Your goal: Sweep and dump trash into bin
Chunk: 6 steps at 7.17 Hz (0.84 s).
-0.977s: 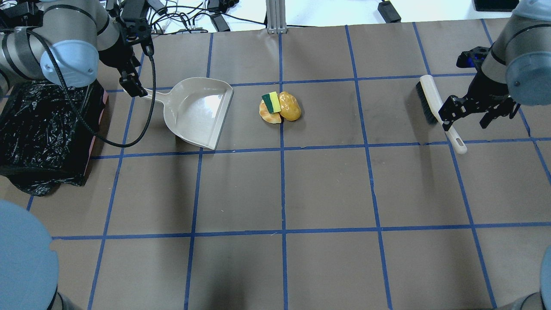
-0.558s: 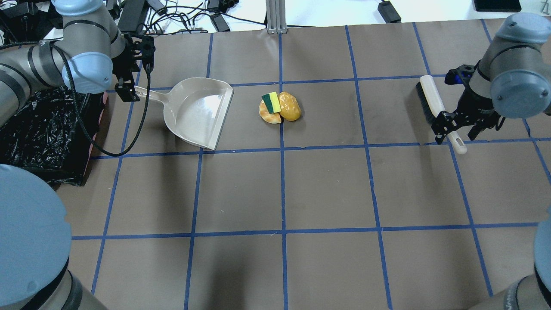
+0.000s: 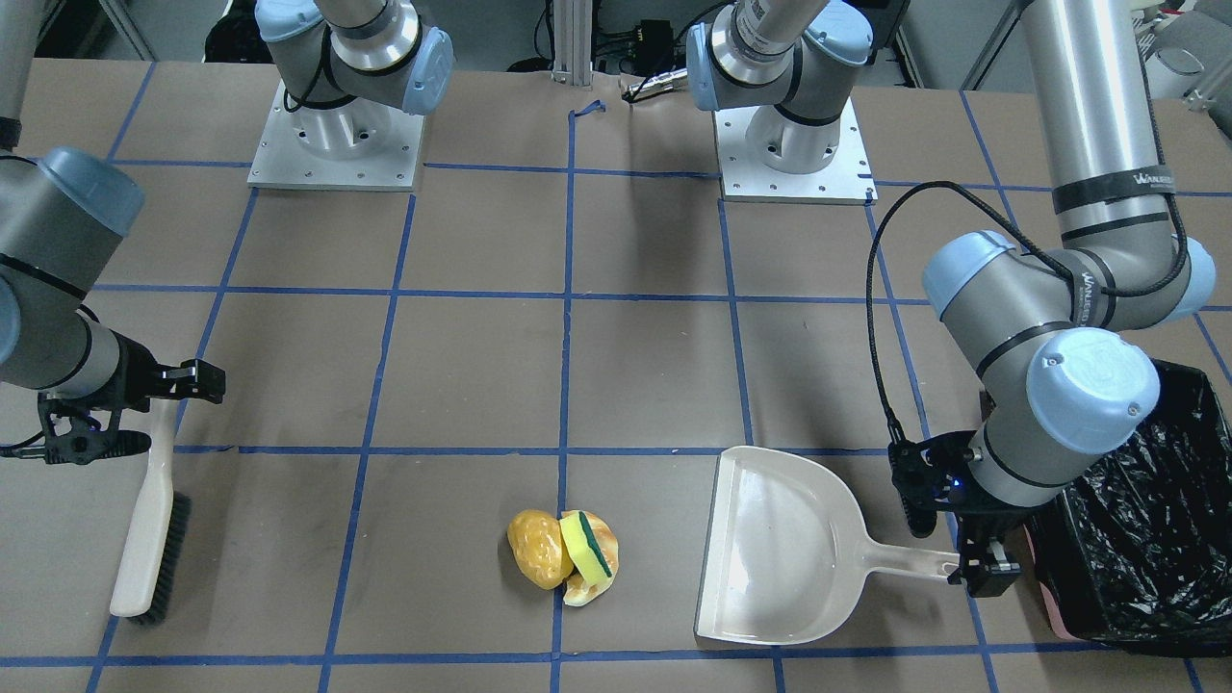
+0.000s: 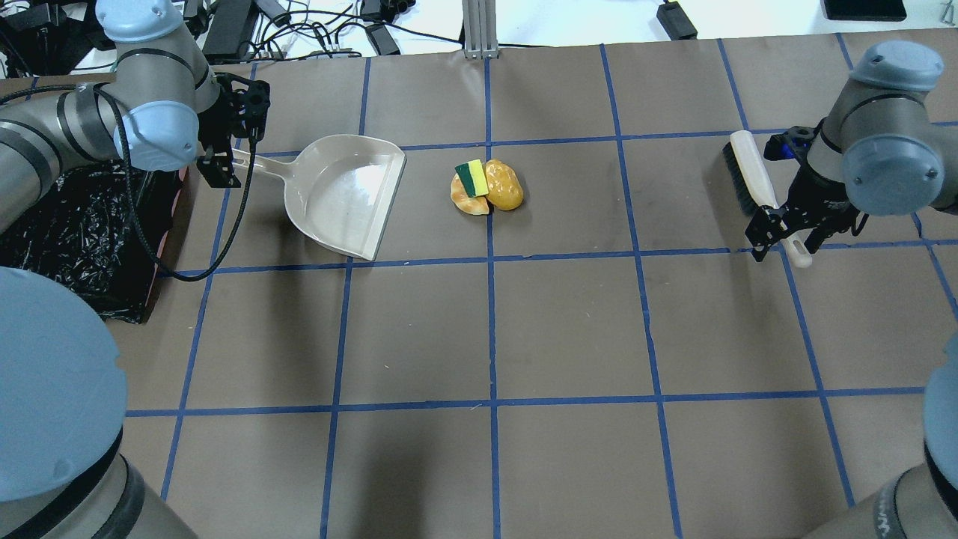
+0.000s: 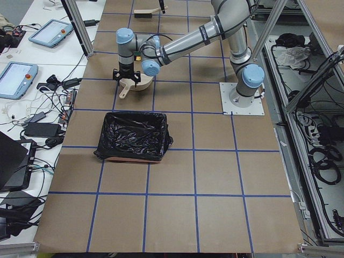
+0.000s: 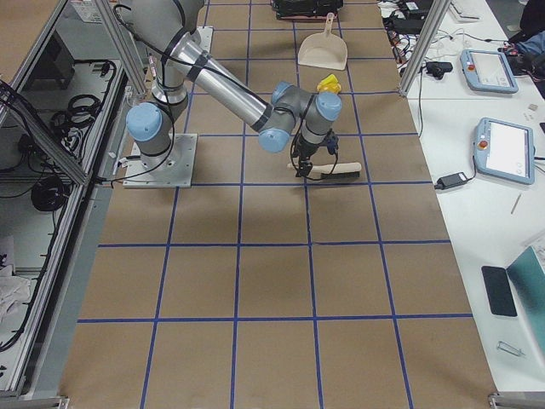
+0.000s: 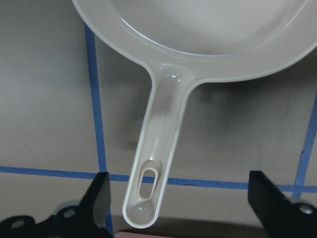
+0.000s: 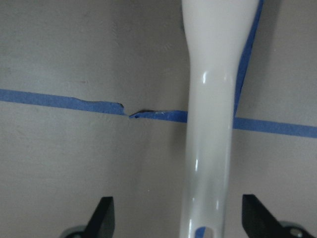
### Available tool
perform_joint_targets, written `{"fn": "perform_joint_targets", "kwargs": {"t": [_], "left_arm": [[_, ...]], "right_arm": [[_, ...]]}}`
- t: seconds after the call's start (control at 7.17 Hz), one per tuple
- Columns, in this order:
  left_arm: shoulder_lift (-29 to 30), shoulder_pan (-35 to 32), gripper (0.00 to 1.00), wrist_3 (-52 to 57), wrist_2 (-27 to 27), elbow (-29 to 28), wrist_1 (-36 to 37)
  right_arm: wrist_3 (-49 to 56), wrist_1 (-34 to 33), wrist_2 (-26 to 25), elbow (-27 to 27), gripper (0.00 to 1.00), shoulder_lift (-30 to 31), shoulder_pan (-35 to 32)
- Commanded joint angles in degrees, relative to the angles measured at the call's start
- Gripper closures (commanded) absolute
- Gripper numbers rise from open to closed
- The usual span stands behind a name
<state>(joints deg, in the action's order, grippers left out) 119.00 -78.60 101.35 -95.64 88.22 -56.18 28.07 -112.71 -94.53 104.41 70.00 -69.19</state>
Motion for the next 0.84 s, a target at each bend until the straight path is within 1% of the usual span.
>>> {"fn": "perform_joint_targets", "kwargs": {"t": [0.0, 0.28, 0.42, 0.56, 0.7], "left_arm": [[2.2, 1.3, 0.02, 2.3, 1.0, -0.4, 0.1], [3.1, 1.0, 0.06, 2.2, 2.4, -0.7, 0.1], [3.2, 0.8, 0.11, 2.3, 2.4, -0.7, 0.1], [3.2, 0.6, 0.22, 2.4, 2.4, -0.8, 0.1], [3.2, 0.5, 0.31, 2.5, 2.4, -0.9, 0.1]], "right_arm": [[0.0, -0.1, 0.0, -0.1, 0.21, 0.0, 0.0], [-0.6, -0.1, 0.0, -0.4, 0.21, 0.3, 0.0], [-0.5, 0.0, 0.0, -0.4, 0.29, 0.3, 0.0], [-0.6, 0.1, 0.1, -0.4, 0.44, 0.3, 0.0], [-0.6, 0.0, 0.2, -0.4, 0.56, 0.3, 0.0]]}}
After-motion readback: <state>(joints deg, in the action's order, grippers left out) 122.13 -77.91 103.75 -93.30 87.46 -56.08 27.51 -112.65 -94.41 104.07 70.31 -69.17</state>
